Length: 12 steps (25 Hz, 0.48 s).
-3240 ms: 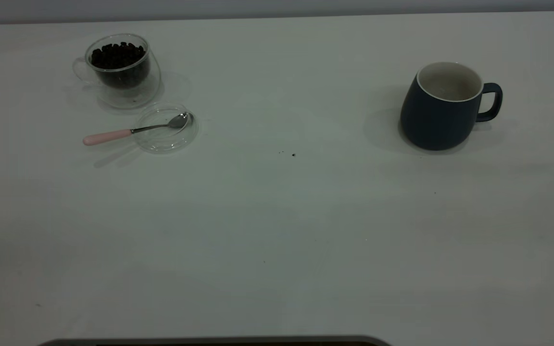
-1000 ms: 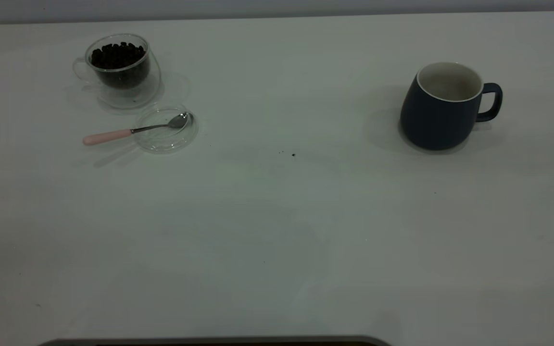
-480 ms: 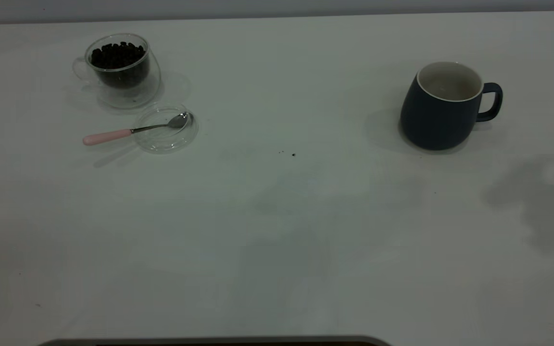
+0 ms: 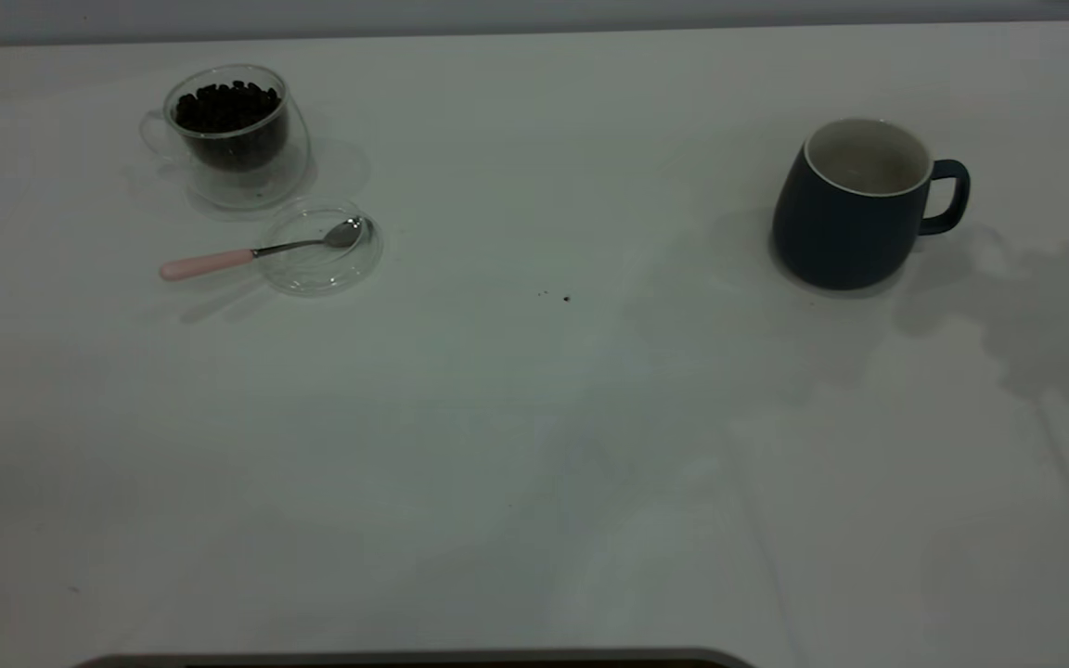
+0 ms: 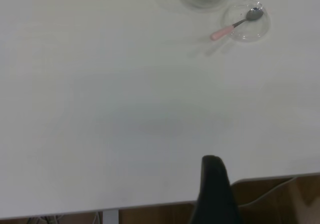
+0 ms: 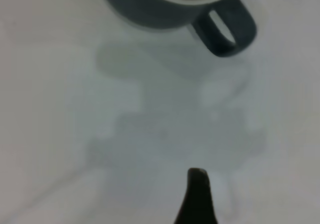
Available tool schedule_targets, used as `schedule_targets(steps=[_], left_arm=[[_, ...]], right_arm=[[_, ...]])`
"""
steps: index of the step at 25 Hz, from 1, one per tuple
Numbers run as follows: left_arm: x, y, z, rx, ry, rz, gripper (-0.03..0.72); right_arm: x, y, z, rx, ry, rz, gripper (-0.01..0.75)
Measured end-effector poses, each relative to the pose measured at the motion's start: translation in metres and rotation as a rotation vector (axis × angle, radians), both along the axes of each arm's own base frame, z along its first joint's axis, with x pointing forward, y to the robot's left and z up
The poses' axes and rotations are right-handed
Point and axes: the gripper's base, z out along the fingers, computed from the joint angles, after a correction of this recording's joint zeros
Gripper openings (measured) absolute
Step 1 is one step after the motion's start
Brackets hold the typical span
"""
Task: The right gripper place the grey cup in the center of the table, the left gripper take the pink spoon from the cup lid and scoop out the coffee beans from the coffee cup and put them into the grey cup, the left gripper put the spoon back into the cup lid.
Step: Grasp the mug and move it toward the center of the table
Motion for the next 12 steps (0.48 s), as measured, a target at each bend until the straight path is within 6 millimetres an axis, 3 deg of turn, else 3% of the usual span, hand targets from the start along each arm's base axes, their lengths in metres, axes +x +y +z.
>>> schedule_targets(steps=[7,12], left_arm=[[0.000,0.000,0.000,0.000,0.000,0.000,0.588],[0.000,0.000,0.000,0.000,0.000,0.000,0.588]], right_arm=[[0.026,0.018,-0.041,-0.038,0.007,0.116,0.648],[0.036,0.030,-0.056,-0.045,-0.023,0.147,0.637]])
